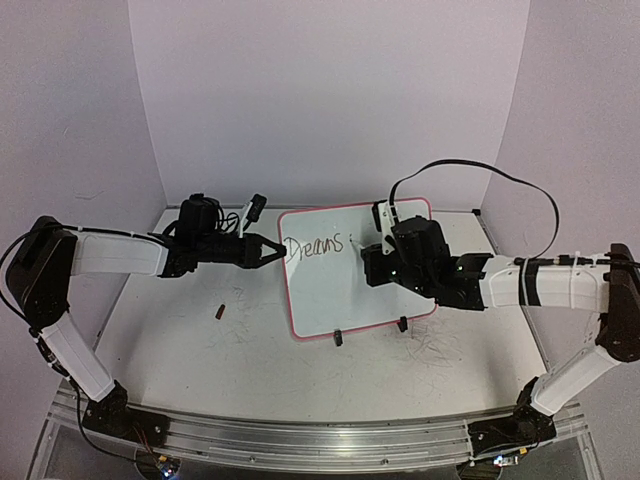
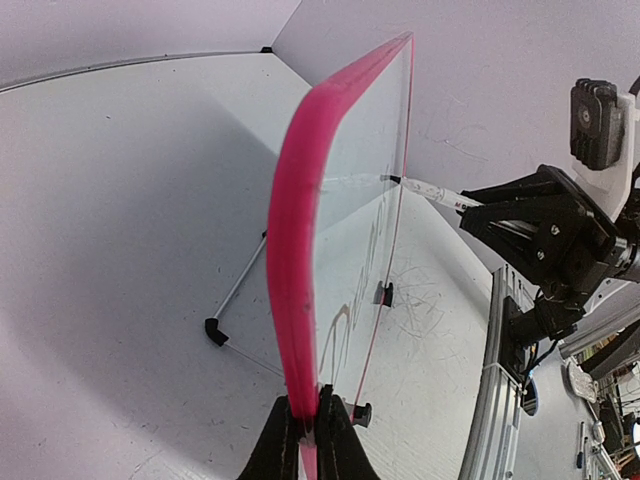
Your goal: Write a sentence on the whiteboard
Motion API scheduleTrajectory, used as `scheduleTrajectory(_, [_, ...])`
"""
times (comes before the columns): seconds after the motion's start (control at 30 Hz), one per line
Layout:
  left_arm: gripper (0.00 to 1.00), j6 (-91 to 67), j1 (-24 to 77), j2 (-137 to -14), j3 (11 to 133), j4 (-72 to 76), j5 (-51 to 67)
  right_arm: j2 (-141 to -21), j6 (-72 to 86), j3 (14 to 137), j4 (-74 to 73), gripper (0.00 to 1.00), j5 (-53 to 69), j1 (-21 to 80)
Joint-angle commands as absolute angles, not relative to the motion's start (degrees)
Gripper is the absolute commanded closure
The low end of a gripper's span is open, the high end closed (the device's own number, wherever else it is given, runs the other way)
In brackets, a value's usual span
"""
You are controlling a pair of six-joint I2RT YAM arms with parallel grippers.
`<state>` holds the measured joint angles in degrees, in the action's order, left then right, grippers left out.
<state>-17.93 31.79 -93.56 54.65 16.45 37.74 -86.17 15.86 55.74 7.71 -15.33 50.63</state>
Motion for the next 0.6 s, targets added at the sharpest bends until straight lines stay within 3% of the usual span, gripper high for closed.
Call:
scheduleTrajectory(0.0, [1.0,-15.38,32.87,-92.37,56.29,15.38,38.5,-85.35,17.43,54.29,6.35,1.0,-15.92,51.26])
scheduleTrajectory(0.57, [1.0,-15.04,33.13,-92.32,56.28,15.21,38.24,-81.64,17.22,55.24,6.99,1.0,-16.19,51.92])
